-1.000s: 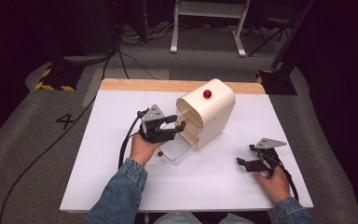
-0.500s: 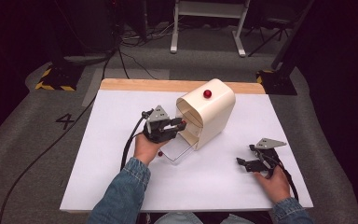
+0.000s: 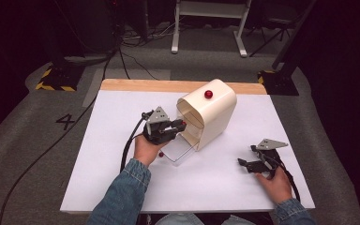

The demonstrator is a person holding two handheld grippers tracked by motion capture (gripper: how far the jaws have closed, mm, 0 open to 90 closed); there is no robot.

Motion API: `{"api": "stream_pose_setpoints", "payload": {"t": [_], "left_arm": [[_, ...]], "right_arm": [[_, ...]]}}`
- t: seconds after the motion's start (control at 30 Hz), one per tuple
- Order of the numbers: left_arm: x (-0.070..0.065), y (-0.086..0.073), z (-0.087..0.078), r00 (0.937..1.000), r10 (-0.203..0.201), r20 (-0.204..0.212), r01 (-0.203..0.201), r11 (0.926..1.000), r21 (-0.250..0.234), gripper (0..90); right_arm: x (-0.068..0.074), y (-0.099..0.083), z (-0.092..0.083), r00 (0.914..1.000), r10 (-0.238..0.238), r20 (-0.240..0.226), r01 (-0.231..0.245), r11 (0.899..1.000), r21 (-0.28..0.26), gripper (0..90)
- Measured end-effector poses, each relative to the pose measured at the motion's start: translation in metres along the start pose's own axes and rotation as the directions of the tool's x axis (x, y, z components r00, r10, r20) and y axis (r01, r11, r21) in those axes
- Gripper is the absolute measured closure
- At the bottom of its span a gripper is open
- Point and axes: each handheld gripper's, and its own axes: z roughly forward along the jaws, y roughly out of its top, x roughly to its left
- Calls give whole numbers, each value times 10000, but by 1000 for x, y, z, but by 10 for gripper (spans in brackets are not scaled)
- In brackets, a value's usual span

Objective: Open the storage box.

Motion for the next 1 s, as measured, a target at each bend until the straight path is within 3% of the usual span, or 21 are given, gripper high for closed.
{"api": "stream_pose_setpoints", "payload": {"t": [0.77, 1.0], "left_arm": [[-13, -22, -61, 9992, 219, -336, -225, 9996, -179, 735], [-12, -28, -66, 9986, 249, -466, -249, 9997, 5, 733]], "right_arm": [[-1, 0, 0, 10000, 66, -55, -66, 10000, 28, 148], [-1, 0, 0, 10000, 70, -61, -70, 10000, 32, 149]]}}
